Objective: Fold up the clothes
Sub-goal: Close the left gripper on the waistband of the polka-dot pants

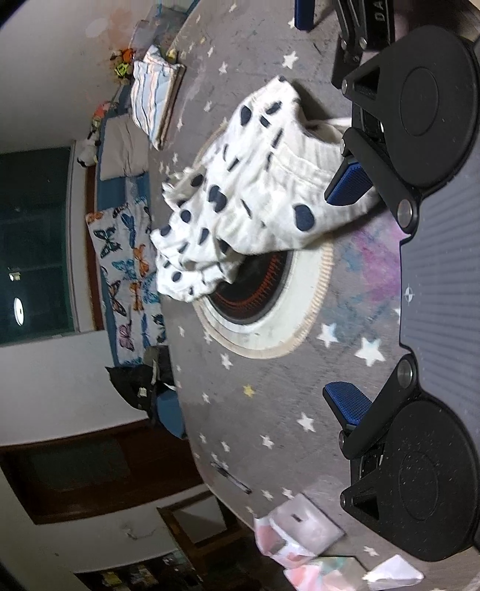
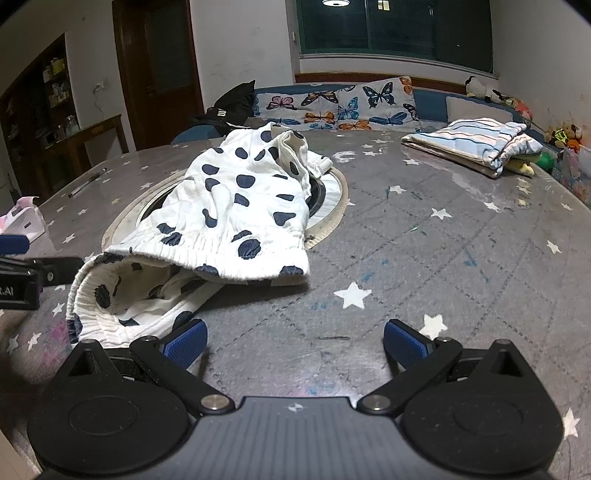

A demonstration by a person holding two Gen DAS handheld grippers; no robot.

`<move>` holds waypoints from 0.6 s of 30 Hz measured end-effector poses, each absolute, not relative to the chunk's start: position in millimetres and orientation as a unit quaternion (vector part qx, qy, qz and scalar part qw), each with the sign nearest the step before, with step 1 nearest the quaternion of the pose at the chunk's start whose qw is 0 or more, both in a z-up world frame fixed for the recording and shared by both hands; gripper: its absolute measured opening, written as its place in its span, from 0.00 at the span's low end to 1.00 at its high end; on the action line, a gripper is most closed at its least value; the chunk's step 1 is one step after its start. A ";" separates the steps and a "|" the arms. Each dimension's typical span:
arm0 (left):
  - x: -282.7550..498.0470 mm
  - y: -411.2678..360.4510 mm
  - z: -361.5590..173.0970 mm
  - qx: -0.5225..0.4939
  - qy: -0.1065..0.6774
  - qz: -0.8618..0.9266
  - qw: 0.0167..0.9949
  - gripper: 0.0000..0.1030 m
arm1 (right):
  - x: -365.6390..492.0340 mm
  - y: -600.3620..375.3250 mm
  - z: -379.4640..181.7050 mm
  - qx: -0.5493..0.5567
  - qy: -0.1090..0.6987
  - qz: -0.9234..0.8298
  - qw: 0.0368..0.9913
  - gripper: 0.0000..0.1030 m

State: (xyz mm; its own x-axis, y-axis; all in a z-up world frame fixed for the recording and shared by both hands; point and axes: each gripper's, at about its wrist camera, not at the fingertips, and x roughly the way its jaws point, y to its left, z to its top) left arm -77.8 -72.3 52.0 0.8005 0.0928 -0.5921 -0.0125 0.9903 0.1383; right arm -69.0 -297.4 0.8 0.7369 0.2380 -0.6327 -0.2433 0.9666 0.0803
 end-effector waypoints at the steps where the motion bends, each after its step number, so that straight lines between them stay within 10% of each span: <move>1: -77.3 -74.6 54.5 0.066 0.310 0.021 0.948 1.00 | -68.5 -298.1 1.0 -0.004 0.339 0.128 0.932 1.00; 11: -69.8 -120.4 74.8 0.108 0.263 -0.088 0.955 0.99 | -64.2 -322.9 7.8 0.006 0.329 0.089 0.940 0.95; 18: -57.6 -162.6 68.4 0.135 0.267 -0.170 0.939 0.81 | -63.6 -347.9 7.2 0.013 0.328 0.057 0.943 0.92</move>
State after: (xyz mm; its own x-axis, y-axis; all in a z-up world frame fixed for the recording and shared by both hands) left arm -57.6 -162.6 68.4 0.7995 -0.2459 -0.5481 0.3908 0.9058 0.1637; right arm -63.6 -347.9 7.2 0.7791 0.1151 -0.6163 -0.0983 0.9933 0.0613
